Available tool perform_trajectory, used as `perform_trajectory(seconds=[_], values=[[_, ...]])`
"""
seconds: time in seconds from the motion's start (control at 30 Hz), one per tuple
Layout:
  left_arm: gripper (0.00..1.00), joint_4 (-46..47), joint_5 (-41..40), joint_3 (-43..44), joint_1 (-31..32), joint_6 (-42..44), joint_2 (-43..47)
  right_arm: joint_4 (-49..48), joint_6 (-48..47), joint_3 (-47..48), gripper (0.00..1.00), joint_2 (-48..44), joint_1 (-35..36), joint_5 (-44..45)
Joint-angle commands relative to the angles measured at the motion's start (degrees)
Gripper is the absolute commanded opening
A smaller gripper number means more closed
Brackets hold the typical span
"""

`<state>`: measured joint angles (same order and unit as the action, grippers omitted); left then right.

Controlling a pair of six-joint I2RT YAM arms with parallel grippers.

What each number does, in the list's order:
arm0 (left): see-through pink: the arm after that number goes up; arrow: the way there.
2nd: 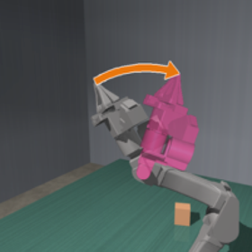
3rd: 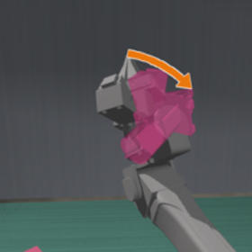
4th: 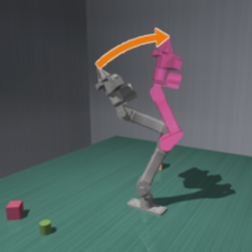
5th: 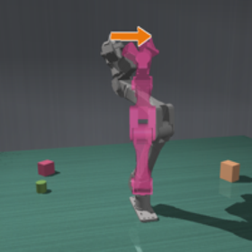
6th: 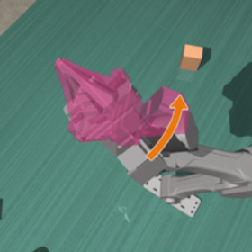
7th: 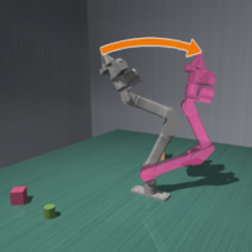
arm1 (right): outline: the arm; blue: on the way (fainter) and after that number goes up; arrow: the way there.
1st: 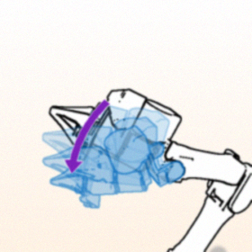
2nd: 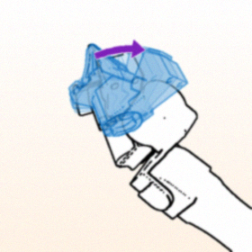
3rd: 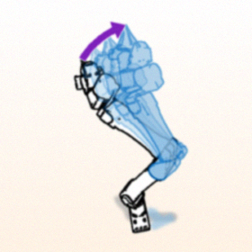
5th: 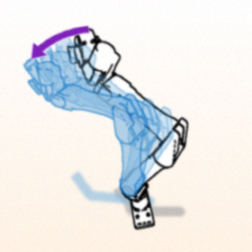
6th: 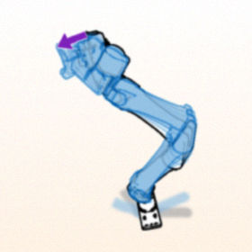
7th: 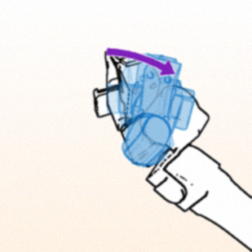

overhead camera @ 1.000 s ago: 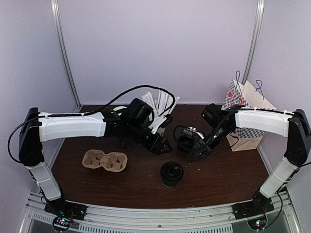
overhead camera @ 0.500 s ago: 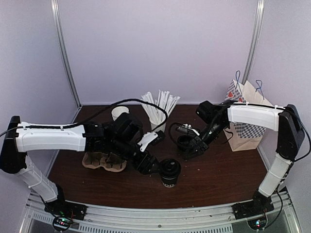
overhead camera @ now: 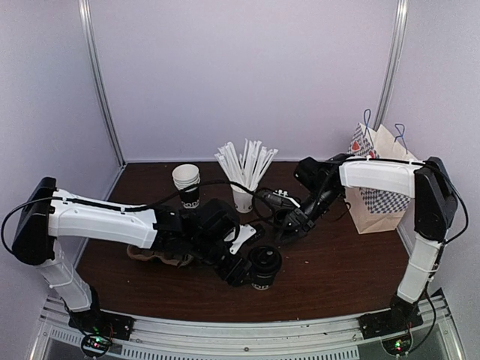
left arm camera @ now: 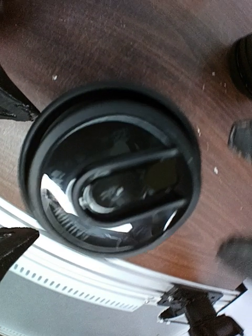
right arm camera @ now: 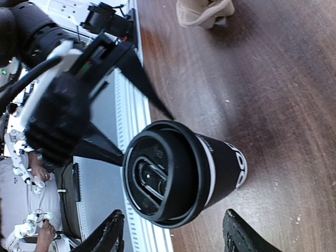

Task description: Pack the takeout coffee

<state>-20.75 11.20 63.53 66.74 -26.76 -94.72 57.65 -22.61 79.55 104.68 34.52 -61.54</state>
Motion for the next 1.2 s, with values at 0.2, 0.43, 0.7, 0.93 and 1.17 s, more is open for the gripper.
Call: perform_trajectory(seconds=[0.2, 0.43, 0.7, 0.93, 1.17], values=[[0.70, 4.1, -6.0, 2.3, -7.7, 1.5, -1.1, 3.1, -4.3, -4.9, 0.61, -2.9, 1.2, -7.4], [0.70, 1.4, -6.1, 3.6, -11.9, 4.4, -2.7, 0.5, -3.0, -8.1, 0.61, -6.3, 1.1, -7.8], [0.69, 1.0, -5.1, 4.1, -12.4, 4.5, -3.5, -1.5, -1.2, -8.0, 0.61, -6.0, 1.1, -7.4], [0.69, -4.8, -10.2, 5.9, -12.5, 3.7, -2.2, -0.7, -0.3, -7.8, 0.60, -6.4, 0.7, -5.4], [0.69, -4.8, -13.8, 5.0, -12.6, 1.5, 3.8, -16.2, 17.4, -16.1, 0.56, -13.1, -0.5, 5.6]])
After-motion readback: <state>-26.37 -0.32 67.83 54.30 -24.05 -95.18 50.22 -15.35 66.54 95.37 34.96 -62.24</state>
